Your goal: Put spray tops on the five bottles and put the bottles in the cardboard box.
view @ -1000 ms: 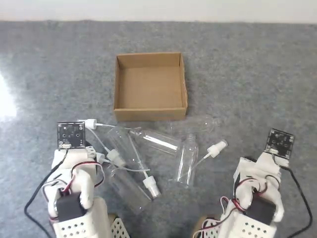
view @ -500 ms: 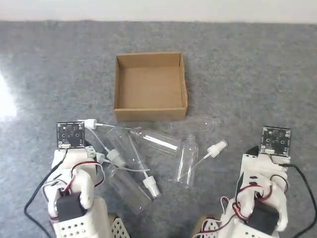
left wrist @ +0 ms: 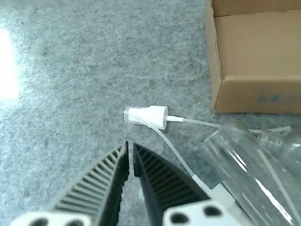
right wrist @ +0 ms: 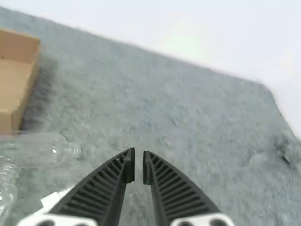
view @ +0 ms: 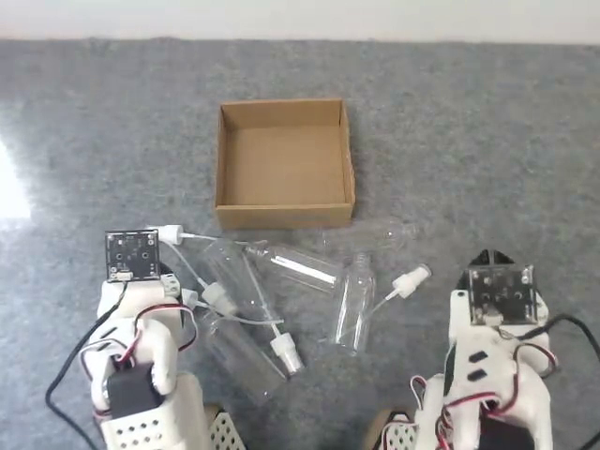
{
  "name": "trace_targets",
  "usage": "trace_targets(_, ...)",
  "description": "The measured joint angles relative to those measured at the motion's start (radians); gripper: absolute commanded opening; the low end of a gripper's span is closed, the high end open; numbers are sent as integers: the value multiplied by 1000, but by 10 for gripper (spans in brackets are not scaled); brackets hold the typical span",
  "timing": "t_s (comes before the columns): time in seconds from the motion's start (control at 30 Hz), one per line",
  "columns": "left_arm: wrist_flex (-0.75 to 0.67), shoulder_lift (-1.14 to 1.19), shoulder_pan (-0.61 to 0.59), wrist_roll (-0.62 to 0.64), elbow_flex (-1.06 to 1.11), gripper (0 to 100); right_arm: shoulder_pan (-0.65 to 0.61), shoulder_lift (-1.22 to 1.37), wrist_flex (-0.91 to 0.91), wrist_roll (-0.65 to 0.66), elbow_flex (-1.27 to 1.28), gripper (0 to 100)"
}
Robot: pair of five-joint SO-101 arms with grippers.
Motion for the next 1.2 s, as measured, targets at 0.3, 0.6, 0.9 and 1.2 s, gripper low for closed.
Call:
trace_targets(0.3, -6, 0, 0, 0, 2, 13, -94, 0, 3, 0, -72, 63)
trace_targets(0.6, -6, 0, 0, 0, 2, 13, -160, 114, 5, 2, -144, 62)
trace_targets(0.9, -6, 0, 0, 0, 2, 13, -305, 431, 5, -2, -236, 64)
trace_targets(1.2, -6, 0, 0, 0, 2, 13, -480, 647, 5, -25, -256, 97)
